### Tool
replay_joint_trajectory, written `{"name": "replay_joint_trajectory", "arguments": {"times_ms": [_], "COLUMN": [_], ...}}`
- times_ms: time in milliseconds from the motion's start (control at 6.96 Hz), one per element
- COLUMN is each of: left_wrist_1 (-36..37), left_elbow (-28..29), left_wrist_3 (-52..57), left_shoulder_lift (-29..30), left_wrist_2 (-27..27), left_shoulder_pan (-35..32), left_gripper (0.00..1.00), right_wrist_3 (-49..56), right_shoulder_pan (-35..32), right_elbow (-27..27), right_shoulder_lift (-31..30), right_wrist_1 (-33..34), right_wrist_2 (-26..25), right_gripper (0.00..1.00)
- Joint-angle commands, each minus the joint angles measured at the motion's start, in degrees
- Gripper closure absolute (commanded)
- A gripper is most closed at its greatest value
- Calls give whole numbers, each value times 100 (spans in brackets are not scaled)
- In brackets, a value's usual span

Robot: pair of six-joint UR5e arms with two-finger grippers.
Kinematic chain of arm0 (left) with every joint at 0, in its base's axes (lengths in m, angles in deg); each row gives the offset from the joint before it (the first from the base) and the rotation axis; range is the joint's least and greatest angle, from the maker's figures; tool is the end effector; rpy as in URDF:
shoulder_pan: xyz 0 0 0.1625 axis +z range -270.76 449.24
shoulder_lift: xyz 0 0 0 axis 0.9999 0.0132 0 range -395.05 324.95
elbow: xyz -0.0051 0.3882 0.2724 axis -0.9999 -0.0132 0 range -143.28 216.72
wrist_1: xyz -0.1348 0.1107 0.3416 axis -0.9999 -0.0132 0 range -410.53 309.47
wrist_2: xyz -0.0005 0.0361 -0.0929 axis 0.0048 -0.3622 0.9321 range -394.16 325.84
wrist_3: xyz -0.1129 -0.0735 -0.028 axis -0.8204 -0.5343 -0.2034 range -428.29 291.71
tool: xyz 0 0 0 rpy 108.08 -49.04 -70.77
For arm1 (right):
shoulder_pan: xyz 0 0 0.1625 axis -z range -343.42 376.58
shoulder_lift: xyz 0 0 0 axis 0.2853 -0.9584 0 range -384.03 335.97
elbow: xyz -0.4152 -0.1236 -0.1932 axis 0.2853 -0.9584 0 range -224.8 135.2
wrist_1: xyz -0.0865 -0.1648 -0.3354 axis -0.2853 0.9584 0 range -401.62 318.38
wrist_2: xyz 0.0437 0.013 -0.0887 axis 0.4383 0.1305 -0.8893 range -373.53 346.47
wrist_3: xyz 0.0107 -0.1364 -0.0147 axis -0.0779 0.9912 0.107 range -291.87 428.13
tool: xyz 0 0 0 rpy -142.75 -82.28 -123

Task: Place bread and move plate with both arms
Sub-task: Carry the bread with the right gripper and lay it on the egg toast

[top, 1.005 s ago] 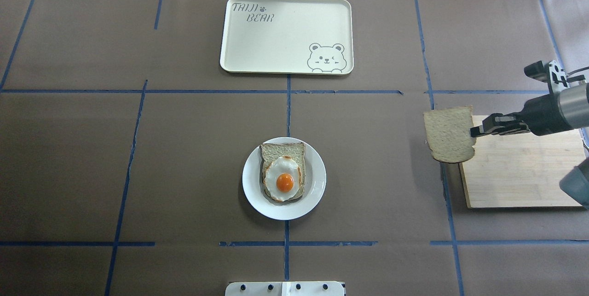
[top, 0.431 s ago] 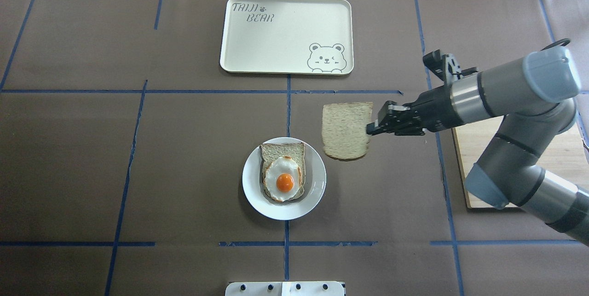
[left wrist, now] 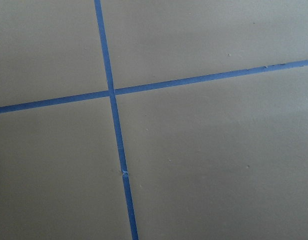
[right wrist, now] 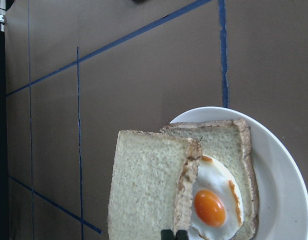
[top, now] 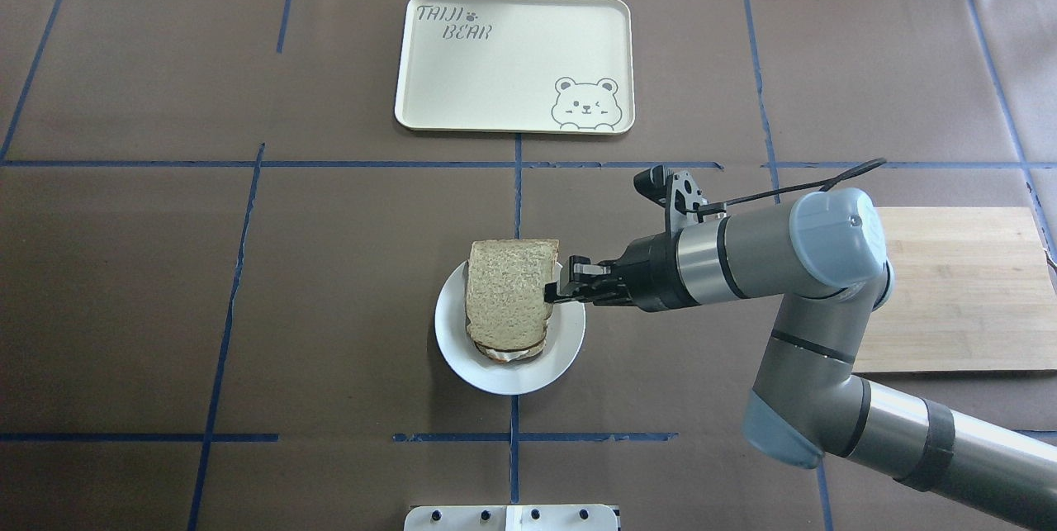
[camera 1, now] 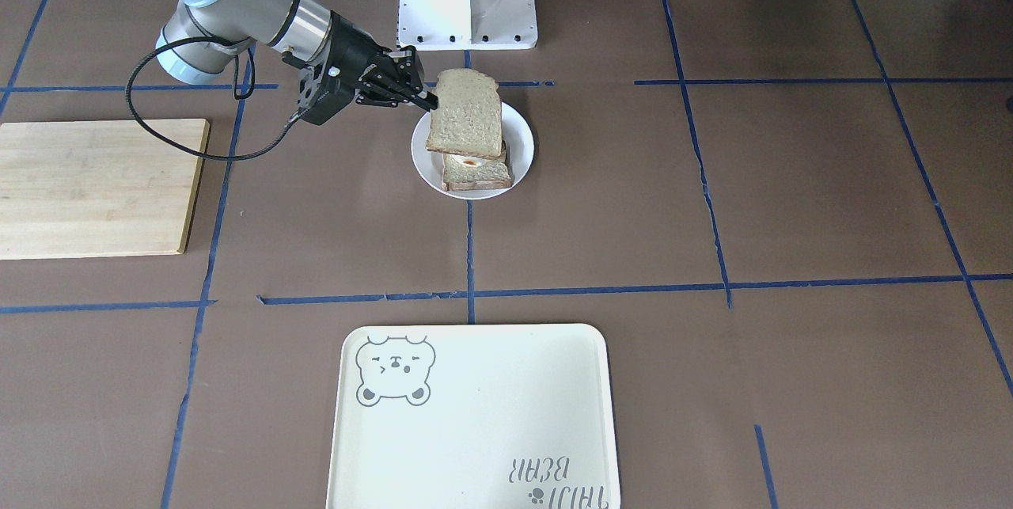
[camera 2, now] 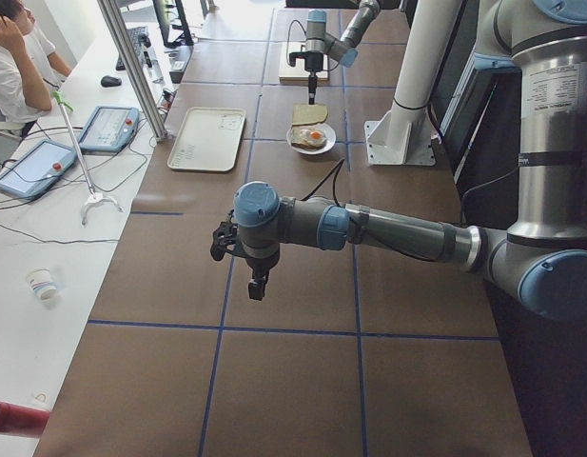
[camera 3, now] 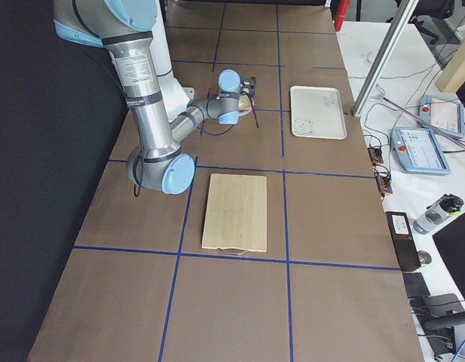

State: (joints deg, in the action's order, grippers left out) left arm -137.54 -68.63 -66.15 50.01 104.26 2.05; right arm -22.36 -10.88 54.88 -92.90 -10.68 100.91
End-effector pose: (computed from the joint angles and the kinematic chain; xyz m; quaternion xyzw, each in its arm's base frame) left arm -0.0096 -0.4245 0.6477 0.0567 0.4096 0.0658 0.9081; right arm -0.5021 -0.3469 0.3213 0.0153 -0.7062 0.0220 0.7075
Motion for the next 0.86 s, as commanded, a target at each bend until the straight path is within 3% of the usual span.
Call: {"name": "replay_joint_trajectory", "arguments": {"times_ms": [0, 431, 718], "left_wrist_1": [0, 0, 9], "left_elbow": [-20, -38, -73], "left_wrist_3": [-3, -3, -3], "left_shoulder_lift": [2, 2, 2], "left_wrist_2": [9, 9, 9], "left_shoulder_pan": [0, 0, 0], "left_gripper": [0, 0, 0], "right_wrist_3": [383, 717, 998], "right_shoulder_pan": [310, 460, 460], "right_elbow": [-106, -326, -510], "right_shoulder_lift": [5, 32, 40], "right_wrist_1": [0, 9, 0], "right_wrist_2": [-481, -1097, -1108], "right_gripper": [100, 100, 100]}}
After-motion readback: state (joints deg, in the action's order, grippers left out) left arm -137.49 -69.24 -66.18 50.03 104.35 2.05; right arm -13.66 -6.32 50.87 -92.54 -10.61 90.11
